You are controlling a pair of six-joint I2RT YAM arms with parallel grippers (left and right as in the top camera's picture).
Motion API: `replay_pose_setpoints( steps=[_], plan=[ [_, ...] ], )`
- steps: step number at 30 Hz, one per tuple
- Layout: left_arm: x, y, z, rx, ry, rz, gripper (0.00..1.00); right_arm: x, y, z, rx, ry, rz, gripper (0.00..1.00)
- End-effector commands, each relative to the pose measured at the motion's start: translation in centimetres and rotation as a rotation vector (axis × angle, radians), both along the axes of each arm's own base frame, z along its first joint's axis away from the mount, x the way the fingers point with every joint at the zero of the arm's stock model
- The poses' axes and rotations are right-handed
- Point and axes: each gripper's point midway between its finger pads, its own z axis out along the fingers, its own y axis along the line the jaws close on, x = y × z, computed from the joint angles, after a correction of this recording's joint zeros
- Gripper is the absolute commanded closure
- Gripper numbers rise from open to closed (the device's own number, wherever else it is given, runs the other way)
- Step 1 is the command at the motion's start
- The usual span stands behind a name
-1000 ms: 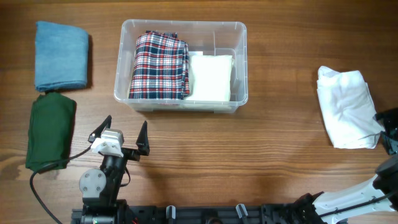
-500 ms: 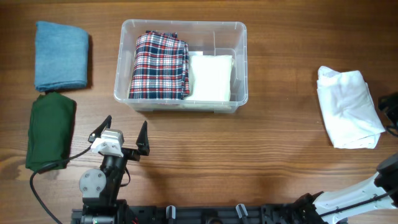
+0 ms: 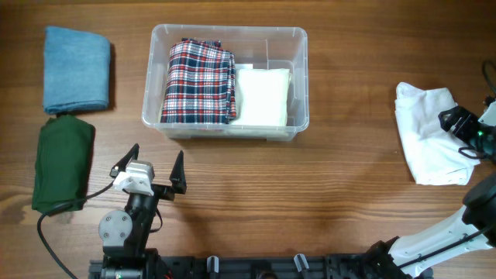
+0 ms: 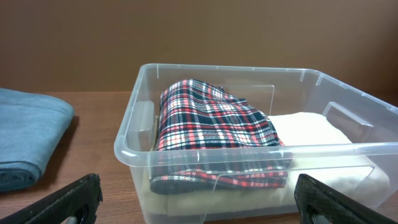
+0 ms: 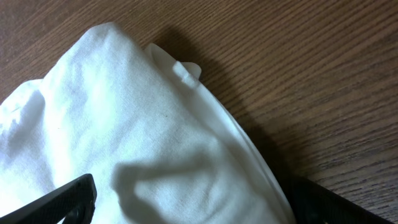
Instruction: Pack container
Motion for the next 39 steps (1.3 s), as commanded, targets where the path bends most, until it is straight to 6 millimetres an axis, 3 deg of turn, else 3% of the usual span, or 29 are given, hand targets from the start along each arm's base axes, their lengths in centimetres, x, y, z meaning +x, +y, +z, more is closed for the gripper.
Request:
replay_pose_setpoints(
  steps=[1, 6, 8, 10, 13, 16, 18, 21, 24, 26, 31, 34, 39],
  plan=[
    [0.0, 0.0, -0.2, -0.002, 0.002, 0.002, 0.00, -0.2, 0.7, -0.9, 0.027, 0.011, 0.026, 0.01],
    [0.0, 0.0, -0.2, -0.002, 0.002, 0.002, 0.00, -0.8, 0.4, -1.2, 0.056, 0.047, -0.049, 0.04],
    [0.0, 0.0, -0.2, -0.002, 0.002, 0.002, 0.00, -0.2, -0.3, 0.0, 0.036, 0.025, -0.063, 0.04],
    [0.0, 0.0, -0.2, -0.002, 0.002, 0.002, 0.00, 0.7, -1.2, 2.2, -0.005, -0.018, -0.065, 0.00],
    [0.0, 0.0, -0.2, -0.002, 0.002, 0.001, 0.00, 2.8, -2.7, 9.4, -0.070, -0.151, -0.087, 0.00],
    [0.0, 0.0, -0.2, -0.002, 0.002, 0.002, 0.00, 5.6, 0.6, 15.7, 0.031, -0.333, 0.002, 0.00],
    [0.0, 0.0, -0.2, -0.002, 0.002, 0.002, 0.00, 6.6, 5.3, 18.7, 0.148, -0.415, 0.125, 0.00],
    [0.0, 0.0, -0.2, -0.002, 0.002, 0.002, 0.00, 6.6, 12.3, 20.2, 0.292, -0.413, 0.288, 0.00],
    [0.0, 0.0, -0.2, -0.001, 0.002, 0.002, 0.00, 5.9, 17.9, 20.3, 0.434, -0.366, 0.406, 0.00],
    [0.0, 0.0, -0.2, -0.002, 0.002, 0.002, 0.00, 5.4, 19.7, 19.3, 0.426, -0.323, 0.465, 0.00],
    [0.0, 0.0, -0.2, -0.002, 0.002, 0.002, 0.00, 3.7, 17.8, 13.3, 0.156, 0.068, 0.197, 0.00],
    [0.0, 0.0, -0.2, -0.002, 0.002, 0.002, 0.00, 2.6, 17.2, 12.4, -0.050, 0.212, 0.056, 0.00],
    [0.0, 0.0, -0.2, -0.001, 0.002, 0.002, 0.00, 0.7, 17.2, 12.6, -0.369, 0.360, -0.100, 0.00]
  ],
)
